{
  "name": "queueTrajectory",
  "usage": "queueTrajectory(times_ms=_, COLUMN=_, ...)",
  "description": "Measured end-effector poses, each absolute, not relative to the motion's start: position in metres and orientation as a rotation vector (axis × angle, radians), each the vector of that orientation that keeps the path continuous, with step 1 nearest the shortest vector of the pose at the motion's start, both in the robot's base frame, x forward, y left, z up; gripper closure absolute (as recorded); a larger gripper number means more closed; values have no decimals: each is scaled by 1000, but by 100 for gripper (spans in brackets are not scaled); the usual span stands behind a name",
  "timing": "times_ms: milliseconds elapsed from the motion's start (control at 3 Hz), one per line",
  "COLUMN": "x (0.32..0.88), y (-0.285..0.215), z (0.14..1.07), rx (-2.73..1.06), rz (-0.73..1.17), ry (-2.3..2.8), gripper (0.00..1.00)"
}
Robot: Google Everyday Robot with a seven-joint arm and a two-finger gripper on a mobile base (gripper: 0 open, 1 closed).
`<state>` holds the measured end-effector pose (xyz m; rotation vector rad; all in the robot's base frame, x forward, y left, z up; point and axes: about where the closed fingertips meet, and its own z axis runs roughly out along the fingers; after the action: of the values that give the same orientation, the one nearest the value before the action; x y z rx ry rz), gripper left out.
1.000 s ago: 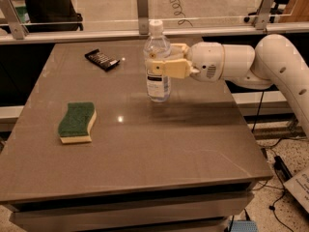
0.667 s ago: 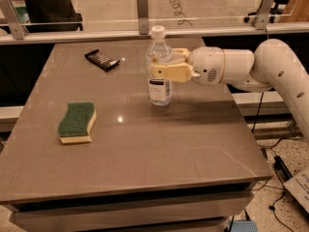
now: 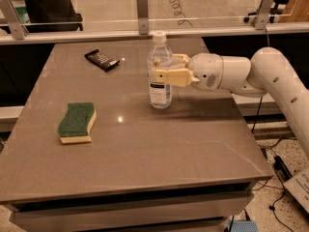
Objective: Place blue plastic bottle upright
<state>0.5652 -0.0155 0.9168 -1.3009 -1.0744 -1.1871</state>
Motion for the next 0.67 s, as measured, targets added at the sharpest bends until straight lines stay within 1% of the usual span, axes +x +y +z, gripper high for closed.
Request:
queueTrajectory(times_ms=333, x=565, y=-16, z=916, rx=-1297, rz=-1185, ry=-1077, gripper=100)
queueTrajectory(times_ms=667, x=565, y=-16, z=918, rx=-1297, rz=-1185, ry=-1077, gripper=84)
